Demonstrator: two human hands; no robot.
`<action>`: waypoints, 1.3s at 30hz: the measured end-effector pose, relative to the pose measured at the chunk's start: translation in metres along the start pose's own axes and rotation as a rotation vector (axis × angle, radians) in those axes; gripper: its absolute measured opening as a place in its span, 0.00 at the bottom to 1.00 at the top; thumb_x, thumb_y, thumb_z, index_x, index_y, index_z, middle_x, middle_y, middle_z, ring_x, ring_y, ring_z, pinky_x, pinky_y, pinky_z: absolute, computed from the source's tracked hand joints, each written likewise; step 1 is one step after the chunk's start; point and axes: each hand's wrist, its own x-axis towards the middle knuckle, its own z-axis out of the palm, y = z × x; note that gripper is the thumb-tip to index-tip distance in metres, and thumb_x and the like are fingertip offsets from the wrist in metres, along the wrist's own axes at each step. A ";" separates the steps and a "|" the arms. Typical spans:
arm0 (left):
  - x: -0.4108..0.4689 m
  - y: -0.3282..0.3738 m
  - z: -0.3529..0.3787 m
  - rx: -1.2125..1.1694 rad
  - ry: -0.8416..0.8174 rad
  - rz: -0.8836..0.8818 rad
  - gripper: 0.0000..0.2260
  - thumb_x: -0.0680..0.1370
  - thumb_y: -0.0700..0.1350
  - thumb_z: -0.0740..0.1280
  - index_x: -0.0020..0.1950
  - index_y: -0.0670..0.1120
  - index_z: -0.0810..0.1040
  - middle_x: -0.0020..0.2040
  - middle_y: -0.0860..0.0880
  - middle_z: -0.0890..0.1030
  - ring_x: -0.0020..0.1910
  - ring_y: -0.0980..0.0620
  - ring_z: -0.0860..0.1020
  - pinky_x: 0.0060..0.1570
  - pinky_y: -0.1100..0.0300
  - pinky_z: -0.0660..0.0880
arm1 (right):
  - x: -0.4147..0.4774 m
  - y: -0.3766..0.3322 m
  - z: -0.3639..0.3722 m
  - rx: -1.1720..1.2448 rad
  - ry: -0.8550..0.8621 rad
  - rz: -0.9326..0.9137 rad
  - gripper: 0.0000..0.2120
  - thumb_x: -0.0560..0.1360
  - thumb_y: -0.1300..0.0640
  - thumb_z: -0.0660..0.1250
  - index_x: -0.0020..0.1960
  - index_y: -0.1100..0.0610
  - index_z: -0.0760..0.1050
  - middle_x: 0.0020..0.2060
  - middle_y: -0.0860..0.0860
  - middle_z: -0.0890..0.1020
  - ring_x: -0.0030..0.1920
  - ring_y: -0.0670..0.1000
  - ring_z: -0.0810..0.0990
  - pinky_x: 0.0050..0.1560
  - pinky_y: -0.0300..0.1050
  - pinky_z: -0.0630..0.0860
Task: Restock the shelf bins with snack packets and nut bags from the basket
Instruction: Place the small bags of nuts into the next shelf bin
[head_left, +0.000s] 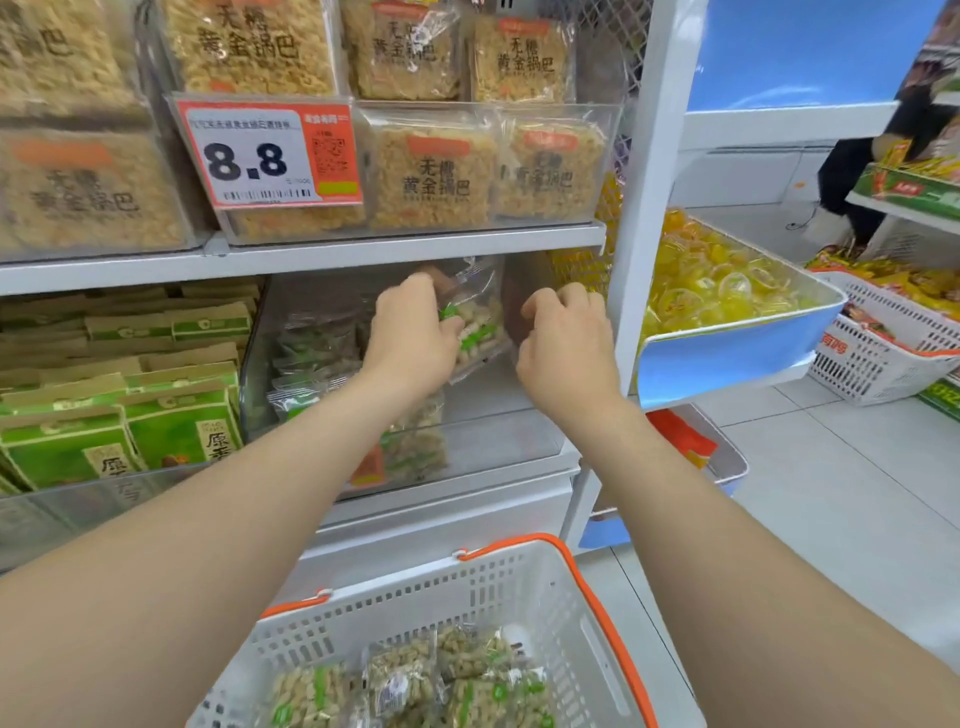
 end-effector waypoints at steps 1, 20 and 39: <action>0.008 -0.001 0.010 0.004 -0.009 -0.003 0.11 0.80 0.42 0.71 0.61 0.50 0.78 0.61 0.45 0.81 0.58 0.42 0.79 0.55 0.57 0.72 | 0.003 0.004 0.005 -0.012 -0.013 -0.023 0.16 0.73 0.65 0.66 0.61 0.59 0.76 0.58 0.60 0.75 0.59 0.63 0.72 0.59 0.54 0.69; 0.090 -0.024 0.070 0.562 -0.053 -0.212 0.15 0.79 0.39 0.68 0.66 0.46 0.80 0.66 0.42 0.78 0.65 0.38 0.79 0.53 0.48 0.76 | 0.027 0.015 0.039 -0.054 -0.057 0.020 0.03 0.77 0.60 0.66 0.49 0.59 0.78 0.72 0.56 0.71 0.42 0.63 0.76 0.41 0.50 0.63; 0.084 -0.015 0.061 0.615 -0.227 -0.113 0.10 0.75 0.38 0.71 0.56 0.44 0.81 0.56 0.43 0.80 0.58 0.38 0.80 0.61 0.41 0.78 | 0.025 0.015 0.047 -0.092 0.014 -0.013 0.06 0.73 0.60 0.66 0.47 0.60 0.80 0.65 0.56 0.75 0.49 0.62 0.76 0.40 0.50 0.66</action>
